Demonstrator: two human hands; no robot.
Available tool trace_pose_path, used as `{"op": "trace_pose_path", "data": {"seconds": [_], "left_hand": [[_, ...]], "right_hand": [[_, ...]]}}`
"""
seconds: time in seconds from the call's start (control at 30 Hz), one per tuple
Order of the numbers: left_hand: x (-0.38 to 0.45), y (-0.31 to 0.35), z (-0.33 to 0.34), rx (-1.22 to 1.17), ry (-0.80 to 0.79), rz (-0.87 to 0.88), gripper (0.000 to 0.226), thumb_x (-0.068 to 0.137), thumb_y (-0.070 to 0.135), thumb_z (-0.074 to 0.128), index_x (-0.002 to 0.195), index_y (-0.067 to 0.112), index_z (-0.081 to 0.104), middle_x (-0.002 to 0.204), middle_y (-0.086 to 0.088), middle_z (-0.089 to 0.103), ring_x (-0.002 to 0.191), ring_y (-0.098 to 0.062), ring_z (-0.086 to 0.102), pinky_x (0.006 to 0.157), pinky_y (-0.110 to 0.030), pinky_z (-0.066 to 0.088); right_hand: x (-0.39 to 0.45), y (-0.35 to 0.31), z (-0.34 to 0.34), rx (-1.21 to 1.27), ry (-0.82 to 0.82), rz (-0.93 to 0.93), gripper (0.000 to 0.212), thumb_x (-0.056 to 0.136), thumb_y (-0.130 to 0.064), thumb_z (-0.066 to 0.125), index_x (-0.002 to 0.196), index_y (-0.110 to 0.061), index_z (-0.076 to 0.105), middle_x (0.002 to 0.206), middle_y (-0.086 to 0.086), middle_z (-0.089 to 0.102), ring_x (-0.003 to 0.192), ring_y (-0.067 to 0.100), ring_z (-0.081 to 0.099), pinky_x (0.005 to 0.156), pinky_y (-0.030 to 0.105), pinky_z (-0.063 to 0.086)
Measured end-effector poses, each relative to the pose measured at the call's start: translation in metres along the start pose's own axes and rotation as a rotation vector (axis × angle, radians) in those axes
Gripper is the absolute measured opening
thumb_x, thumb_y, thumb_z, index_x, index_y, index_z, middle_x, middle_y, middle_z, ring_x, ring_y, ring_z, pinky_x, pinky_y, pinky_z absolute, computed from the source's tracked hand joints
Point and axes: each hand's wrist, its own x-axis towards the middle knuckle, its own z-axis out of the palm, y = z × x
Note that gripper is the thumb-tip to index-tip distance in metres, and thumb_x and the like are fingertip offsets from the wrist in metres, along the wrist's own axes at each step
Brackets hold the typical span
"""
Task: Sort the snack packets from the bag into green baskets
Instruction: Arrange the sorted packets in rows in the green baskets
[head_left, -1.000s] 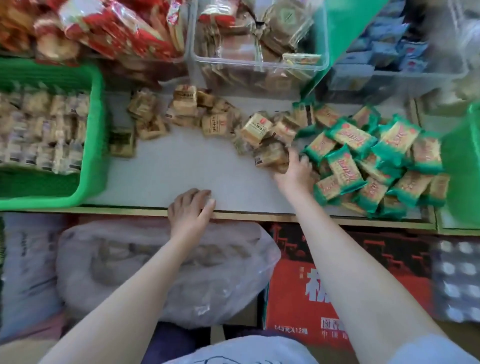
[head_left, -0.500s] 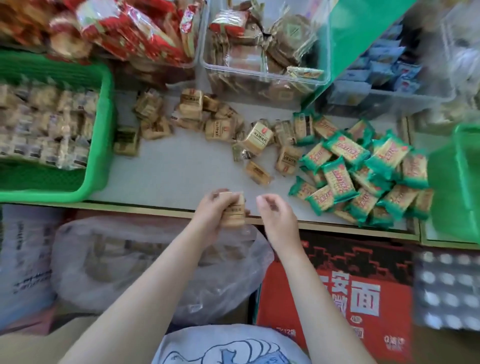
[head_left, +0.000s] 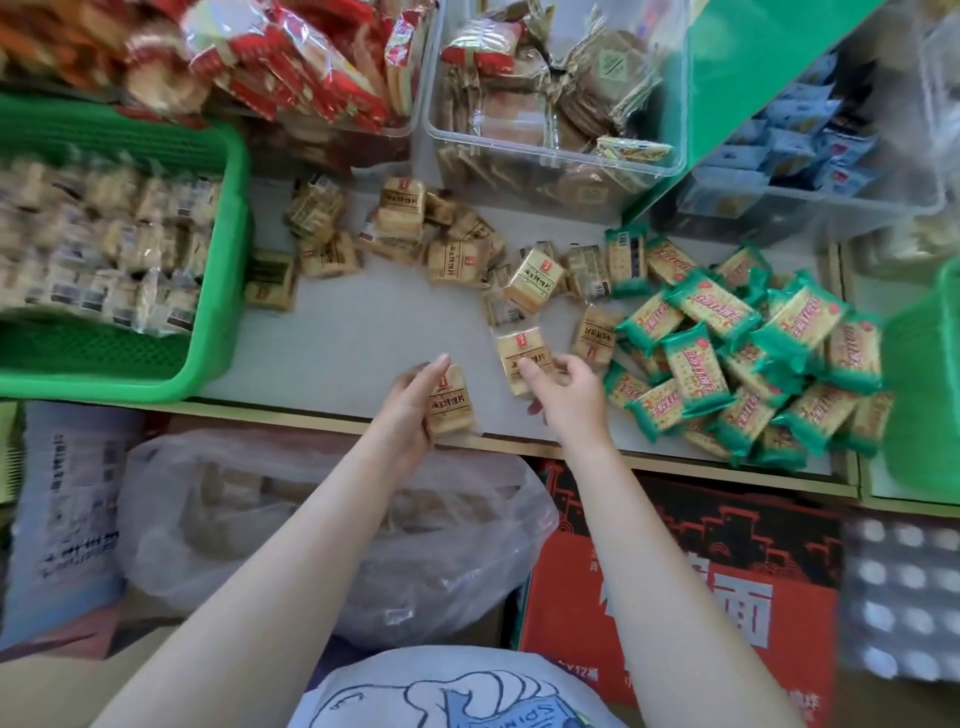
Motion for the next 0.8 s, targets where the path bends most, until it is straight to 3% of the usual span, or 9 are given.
{"op": "trace_pose_path", "data": {"seconds": [0.1, 0.13, 0.2, 0.3, 0.4, 0.5, 0.57, 0.67, 0.8], "left_hand": [[-0.001, -0.006, 0.019, 0.08, -0.137, -0.084, 0.09, 0.071, 0.058, 0.082, 0.14, 0.014, 0.046, 0.127, -0.015, 0.066, 0.108, -0.034, 0.069, 0.069, -0.042, 0.059], [0.001, -0.01, 0.025, 0.063, -0.15, -0.087, 0.084, 0.073, 0.051, 0.082, 0.139, 0.013, 0.046, 0.124, -0.014, 0.065, 0.103, -0.032, 0.069, 0.066, -0.039, 0.059], [0.005, -0.015, 0.032, 0.042, -0.094, -0.073, 0.066, 0.081, 0.029, 0.081, 0.135, 0.011, 0.047, 0.114, -0.012, 0.062, 0.09, -0.025, 0.068, 0.056, -0.037, 0.058], [0.009, -0.018, 0.031, 0.056, -0.07, -0.066, 0.084, 0.071, 0.028, 0.085, 0.141, 0.006, 0.045, 0.11, -0.014, 0.063, 0.085, -0.024, 0.069, 0.058, -0.038, 0.058], [0.011, -0.013, 0.025, 0.082, -0.054, -0.067, 0.077, 0.074, 0.028, 0.085, 0.138, 0.008, 0.048, 0.107, -0.012, 0.065, 0.086, -0.023, 0.071, 0.06, -0.038, 0.058], [0.007, -0.006, 0.023, 0.06, -0.08, -0.077, 0.052, 0.088, 0.024, 0.076, 0.13, 0.011, 0.048, 0.097, -0.012, 0.063, 0.076, -0.02, 0.071, 0.055, -0.037, 0.058], [0.003, -0.001, 0.021, 0.05, -0.067, -0.073, 0.053, 0.089, 0.027, 0.074, 0.131, 0.008, 0.047, 0.098, -0.013, 0.062, 0.075, -0.021, 0.07, 0.053, -0.037, 0.058], [-0.008, 0.006, 0.02, 0.045, -0.067, -0.057, 0.064, 0.083, 0.038, 0.076, 0.131, 0.002, 0.051, 0.104, -0.017, 0.06, 0.079, -0.026, 0.069, 0.056, -0.041, 0.06], [-0.033, 0.017, 0.019, 0.067, -0.018, -0.052, 0.035, 0.097, 0.049, 0.055, 0.092, 0.015, 0.059, 0.073, -0.004, 0.069, 0.076, -0.023, 0.064, 0.08, -0.05, 0.056]], "right_hand": [[-0.026, 0.0, 0.0, -0.053, -0.127, -0.055, 0.028, 0.098, -0.044, 0.059, 0.112, -0.021, 0.056, 0.092, -0.001, 0.073, 0.069, 0.013, 0.066, 0.057, 0.018, 0.045], [-0.026, 0.004, -0.002, -0.133, -0.105, -0.085, 0.027, 0.099, -0.046, 0.056, 0.108, -0.02, 0.059, 0.093, -0.002, 0.071, 0.075, 0.013, 0.066, 0.062, 0.02, 0.045], [-0.012, 0.012, -0.012, -0.183, 0.109, -0.096, 0.025, 0.099, -0.04, 0.056, 0.1, -0.016, 0.064, 0.096, -0.001, 0.067, 0.087, 0.015, 0.063, 0.069, 0.024, 0.043], [0.023, 0.017, -0.03, -0.132, 0.385, 0.009, 0.027, 0.098, -0.033, 0.06, 0.112, -0.011, 0.062, 0.115, 0.008, 0.063, 0.105, 0.024, 0.06, 0.077, 0.029, 0.041], [0.057, 0.011, -0.027, -0.244, 0.423, 0.164, 0.056, 0.095, -0.047, 0.061, 0.131, -0.005, 0.054, 0.135, 0.015, 0.051, 0.121, 0.032, 0.052, 0.095, 0.038, 0.042], [0.075, 0.007, -0.019, -0.391, 0.453, 0.245, 0.067, 0.09, -0.056, 0.064, 0.129, -0.002, 0.056, 0.137, 0.018, 0.051, 0.126, 0.037, 0.048, 0.106, 0.044, 0.036], [0.079, 0.008, -0.018, -0.363, 0.461, 0.257, 0.072, 0.084, -0.056, 0.071, 0.129, -0.002, 0.056, 0.137, 0.018, 0.05, 0.128, 0.036, 0.046, 0.11, 0.047, 0.036], [0.069, 0.012, -0.018, -0.287, 0.44, 0.214, 0.064, 0.079, -0.046, 0.08, 0.122, -0.006, 0.055, 0.13, 0.015, 0.055, 0.124, 0.036, 0.05, 0.104, 0.046, 0.041], [0.009, -0.003, -0.019, 0.136, 0.303, 0.202, 0.039, 0.087, -0.029, 0.078, 0.109, -0.013, 0.05, 0.116, 0.008, 0.063, 0.096, 0.021, 0.064, 0.075, 0.031, 0.051]]}}
